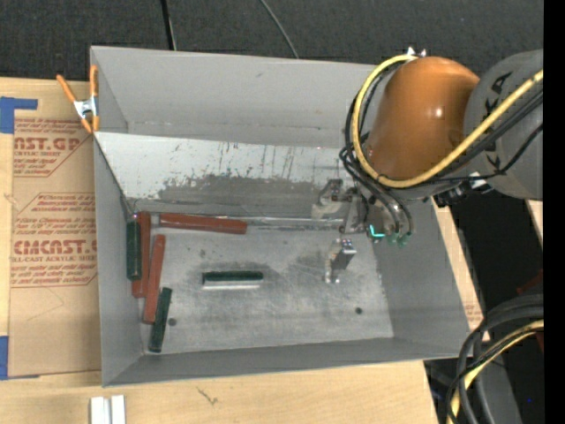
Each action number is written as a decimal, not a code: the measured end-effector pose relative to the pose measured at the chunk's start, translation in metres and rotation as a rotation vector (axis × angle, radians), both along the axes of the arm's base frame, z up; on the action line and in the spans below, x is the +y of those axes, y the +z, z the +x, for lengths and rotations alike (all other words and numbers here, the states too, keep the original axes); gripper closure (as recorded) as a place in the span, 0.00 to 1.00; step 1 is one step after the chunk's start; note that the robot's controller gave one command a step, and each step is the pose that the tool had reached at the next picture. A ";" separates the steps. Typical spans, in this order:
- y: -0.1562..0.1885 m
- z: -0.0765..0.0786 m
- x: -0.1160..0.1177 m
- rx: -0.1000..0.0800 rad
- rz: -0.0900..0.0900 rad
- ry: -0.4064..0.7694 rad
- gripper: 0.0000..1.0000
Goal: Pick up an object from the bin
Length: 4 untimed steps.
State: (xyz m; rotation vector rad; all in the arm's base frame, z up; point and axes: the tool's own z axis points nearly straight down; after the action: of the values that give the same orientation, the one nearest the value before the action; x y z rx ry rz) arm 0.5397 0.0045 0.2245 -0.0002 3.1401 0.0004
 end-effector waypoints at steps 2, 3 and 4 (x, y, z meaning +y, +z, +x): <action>-0.140 -0.034 0.056 0.002 0.001 0.242 1.00; -0.140 -0.034 0.056 0.002 0.001 0.242 0.00; -0.140 -0.034 0.056 0.002 0.001 0.242 0.00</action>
Offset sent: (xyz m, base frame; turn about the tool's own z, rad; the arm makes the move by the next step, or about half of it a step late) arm -0.0337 0.0548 -0.1395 -0.2420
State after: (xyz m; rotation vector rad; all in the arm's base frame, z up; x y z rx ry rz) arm 0.5057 0.0600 0.0843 -0.3795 3.1190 0.0021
